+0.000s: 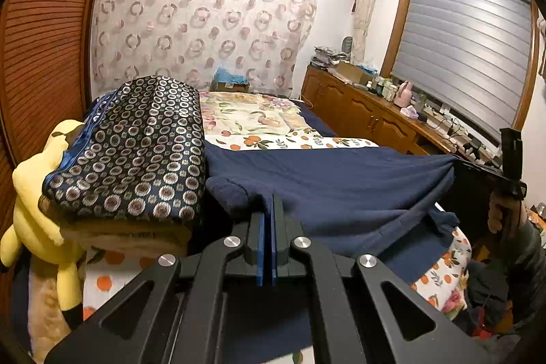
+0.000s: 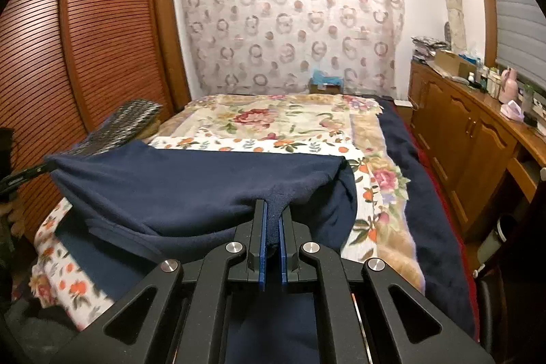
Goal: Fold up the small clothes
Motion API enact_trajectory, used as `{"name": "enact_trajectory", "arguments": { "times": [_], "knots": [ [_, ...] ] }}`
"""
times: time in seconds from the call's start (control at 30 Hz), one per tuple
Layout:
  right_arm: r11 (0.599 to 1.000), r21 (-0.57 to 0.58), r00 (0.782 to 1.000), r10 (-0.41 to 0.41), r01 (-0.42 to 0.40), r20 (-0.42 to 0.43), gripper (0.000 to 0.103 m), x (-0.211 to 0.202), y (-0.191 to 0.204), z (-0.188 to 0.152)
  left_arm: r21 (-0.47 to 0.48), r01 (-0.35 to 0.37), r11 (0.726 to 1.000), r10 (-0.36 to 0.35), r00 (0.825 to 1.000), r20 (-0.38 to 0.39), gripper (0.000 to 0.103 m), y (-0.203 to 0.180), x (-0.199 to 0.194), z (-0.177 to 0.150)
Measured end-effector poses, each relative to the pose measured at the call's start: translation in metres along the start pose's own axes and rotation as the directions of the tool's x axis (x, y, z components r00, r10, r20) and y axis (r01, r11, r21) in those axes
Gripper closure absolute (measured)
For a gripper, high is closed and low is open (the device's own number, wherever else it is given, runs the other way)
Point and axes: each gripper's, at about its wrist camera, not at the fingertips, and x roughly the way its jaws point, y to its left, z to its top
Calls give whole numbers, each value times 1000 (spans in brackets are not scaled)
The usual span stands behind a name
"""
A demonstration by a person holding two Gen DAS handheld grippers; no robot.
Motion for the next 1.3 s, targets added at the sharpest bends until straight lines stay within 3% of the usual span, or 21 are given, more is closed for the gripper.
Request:
{"name": "enact_trajectory", "arguments": {
  "times": [0.2,0.43,0.5,0.57,0.63,0.7,0.87,0.9,1.03,1.13,1.2,1.3],
  "knots": [
    [1000,2,1000,11,-11,-13,98,-32,-7,-17,0,-4,1000,4,999,-39,100,-3,-8,-21],
    [999,8,983,-45,48,-178,97,2,-23,-57,-25,-71,997,66,984,-165,99,10,17,-65],
    [998,28,980,-43,50,-196,78,10,-29,-63,-42,-78,996,69,980,-188,99,14,20,-72],
    [996,31,980,-73,80,-184,66,12,-33,-62,-50,-75,996,63,978,-201,98,17,21,-77],
    [994,56,983,-79,89,-164,64,11,-40,-61,-54,-89,995,76,976,-205,85,19,20,-81],
    [989,61,981,-121,131,-151,60,10,-47,-61,-55,-99,994,87,976,-198,61,21,18,-84],
    [982,73,966,-158,176,-206,60,21,-48,-77,-63,-91,994,79,980,-181,31,23,16,-85],
    [981,71,962,-163,182,-220,60,26,-49,-80,-64,-90,994,77,981,-178,27,22,16,-85],
    [980,71,952,-164,188,-258,60,42,-50,-87,-56,-114,992,102,978,-181,26,19,20,-84],
    [979,73,949,-166,192,-267,65,46,-49,-90,-51,-125,991,113,976,-186,26,18,23,-84],
    [984,73,955,-141,165,-260,95,43,-48,-87,-51,-131,990,119,975,-189,26,20,25,-84],
    [990,87,968,-84,107,-238,98,30,-49,-85,-50,-141,989,129,973,-194,26,21,28,-84]
  ]
}}
